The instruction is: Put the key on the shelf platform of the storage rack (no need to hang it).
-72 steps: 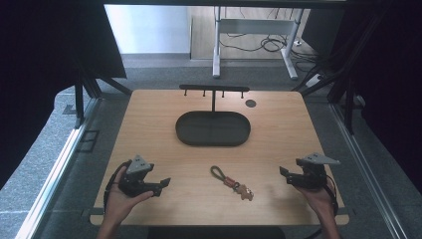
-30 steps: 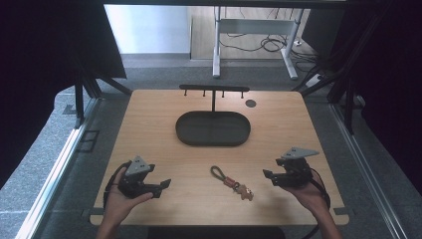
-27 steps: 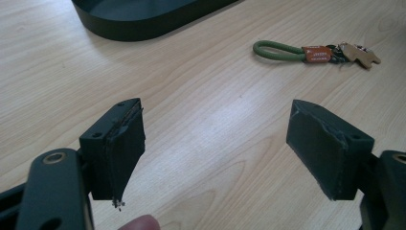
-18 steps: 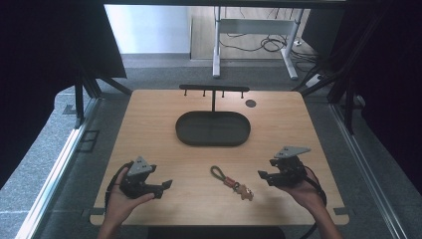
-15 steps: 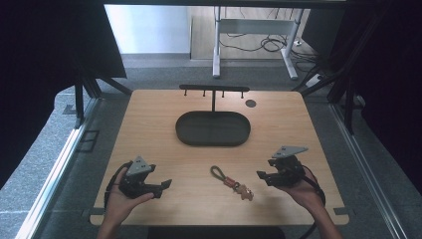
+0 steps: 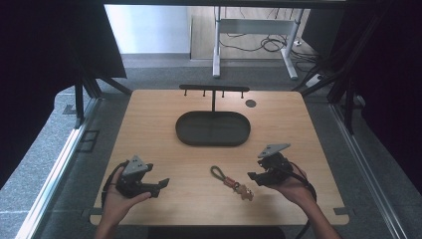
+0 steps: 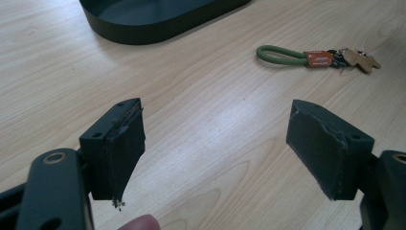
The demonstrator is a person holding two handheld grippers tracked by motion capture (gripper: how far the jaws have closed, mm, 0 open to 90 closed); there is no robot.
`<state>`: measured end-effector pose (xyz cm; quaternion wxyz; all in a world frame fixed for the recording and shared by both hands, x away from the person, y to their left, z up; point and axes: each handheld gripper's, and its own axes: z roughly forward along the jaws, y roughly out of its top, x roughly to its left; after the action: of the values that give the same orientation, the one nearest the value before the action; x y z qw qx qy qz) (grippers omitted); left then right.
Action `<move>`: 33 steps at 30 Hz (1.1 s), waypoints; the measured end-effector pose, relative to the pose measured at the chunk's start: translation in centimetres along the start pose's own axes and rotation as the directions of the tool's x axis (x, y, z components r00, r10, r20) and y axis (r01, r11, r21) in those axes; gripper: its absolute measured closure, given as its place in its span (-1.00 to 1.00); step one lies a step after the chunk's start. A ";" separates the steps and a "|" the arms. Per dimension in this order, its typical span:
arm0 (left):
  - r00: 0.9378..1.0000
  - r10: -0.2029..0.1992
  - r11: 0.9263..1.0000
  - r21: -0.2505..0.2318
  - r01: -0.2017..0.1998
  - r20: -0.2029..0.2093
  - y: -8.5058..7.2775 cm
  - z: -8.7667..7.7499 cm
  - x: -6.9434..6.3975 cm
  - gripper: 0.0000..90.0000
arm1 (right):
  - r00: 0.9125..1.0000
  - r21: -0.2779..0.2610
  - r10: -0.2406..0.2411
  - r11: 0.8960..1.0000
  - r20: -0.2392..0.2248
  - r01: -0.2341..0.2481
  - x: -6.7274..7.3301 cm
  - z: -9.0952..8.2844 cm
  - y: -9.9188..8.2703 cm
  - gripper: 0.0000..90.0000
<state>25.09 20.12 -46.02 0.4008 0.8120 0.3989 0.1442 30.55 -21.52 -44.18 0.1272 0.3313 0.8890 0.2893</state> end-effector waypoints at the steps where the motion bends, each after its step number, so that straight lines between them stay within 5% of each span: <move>1: 1.000 -0.001 1.000 -0.001 0.001 0.001 0.0 0.0 0.0 -0.53 | 1.000 0.004 -0.010 1.000 -0.003 0.010 0.1 0.2 0.1 -0.09; 33: 1.000 0.008 1.000 0.010 -0.008 0.006 0.0 0.4 -0.1 -0.53 | 0.991 0.145 -0.094 0.984 -0.091 0.107 3.4 5.8 2.4 0.01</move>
<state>25.25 19.88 -46.24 0.3972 0.8161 0.3953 0.1413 31.65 -15.30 -47.52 0.0792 0.2822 0.9284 0.2284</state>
